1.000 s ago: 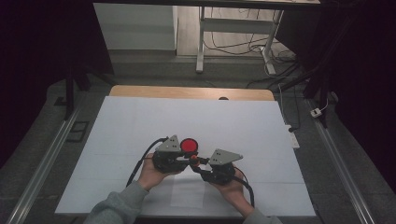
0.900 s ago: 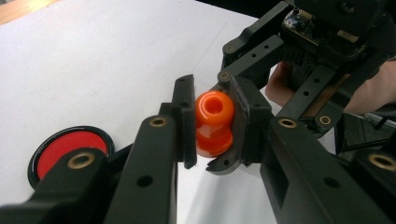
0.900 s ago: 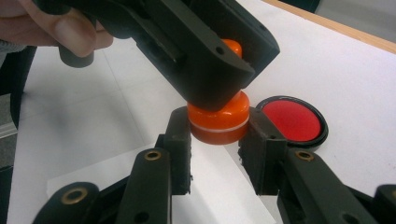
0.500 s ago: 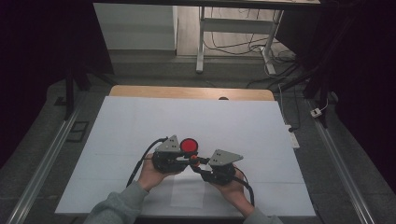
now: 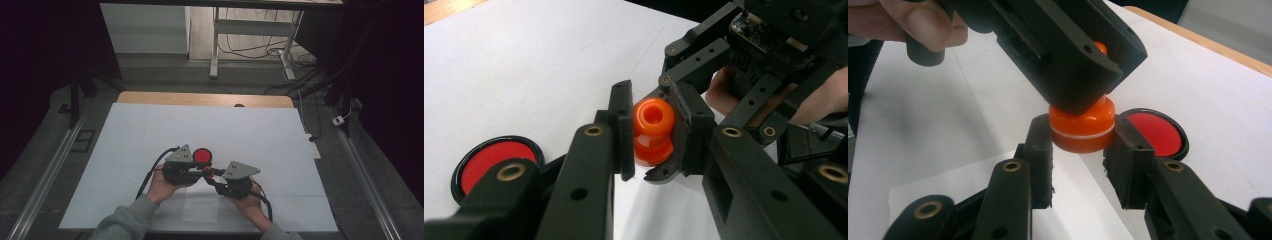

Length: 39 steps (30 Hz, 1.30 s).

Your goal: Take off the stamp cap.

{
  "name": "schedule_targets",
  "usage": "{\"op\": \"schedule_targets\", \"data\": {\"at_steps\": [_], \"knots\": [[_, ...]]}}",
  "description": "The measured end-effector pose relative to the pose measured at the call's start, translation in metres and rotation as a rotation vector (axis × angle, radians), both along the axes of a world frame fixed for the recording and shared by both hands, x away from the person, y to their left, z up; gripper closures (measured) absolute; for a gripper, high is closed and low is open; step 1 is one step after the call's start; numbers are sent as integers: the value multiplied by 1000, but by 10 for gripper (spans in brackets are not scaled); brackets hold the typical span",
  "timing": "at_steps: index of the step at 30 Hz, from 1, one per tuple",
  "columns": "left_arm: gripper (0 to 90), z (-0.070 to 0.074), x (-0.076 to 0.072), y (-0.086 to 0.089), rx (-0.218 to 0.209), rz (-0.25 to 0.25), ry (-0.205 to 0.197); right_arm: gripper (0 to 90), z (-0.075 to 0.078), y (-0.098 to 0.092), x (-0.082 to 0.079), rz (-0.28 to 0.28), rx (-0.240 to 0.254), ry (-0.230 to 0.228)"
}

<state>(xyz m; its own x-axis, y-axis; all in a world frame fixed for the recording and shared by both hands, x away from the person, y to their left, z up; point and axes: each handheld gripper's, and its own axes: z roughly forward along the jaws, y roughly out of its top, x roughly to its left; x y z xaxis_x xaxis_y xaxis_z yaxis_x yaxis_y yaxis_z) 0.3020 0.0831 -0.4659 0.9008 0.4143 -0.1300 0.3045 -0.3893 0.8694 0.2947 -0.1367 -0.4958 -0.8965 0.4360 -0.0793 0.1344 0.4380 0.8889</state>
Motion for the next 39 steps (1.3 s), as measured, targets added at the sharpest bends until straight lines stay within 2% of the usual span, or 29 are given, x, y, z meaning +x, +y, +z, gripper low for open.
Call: {"op": "schedule_targets", "data": {"at_steps": [20, 24, 39], "knots": [[726, 1, -1, 0, 3, 1, 1, 649, 0, -1, 0, 10, -4, -14], [726, 1, -1, -1, 10, 2, 7, 650, 0, -1, 1, 20, -18, -14], [727, 2, -2, 0, -9, 2, -1, 650, 2, -2, 0, 18, 7, -3]]}}
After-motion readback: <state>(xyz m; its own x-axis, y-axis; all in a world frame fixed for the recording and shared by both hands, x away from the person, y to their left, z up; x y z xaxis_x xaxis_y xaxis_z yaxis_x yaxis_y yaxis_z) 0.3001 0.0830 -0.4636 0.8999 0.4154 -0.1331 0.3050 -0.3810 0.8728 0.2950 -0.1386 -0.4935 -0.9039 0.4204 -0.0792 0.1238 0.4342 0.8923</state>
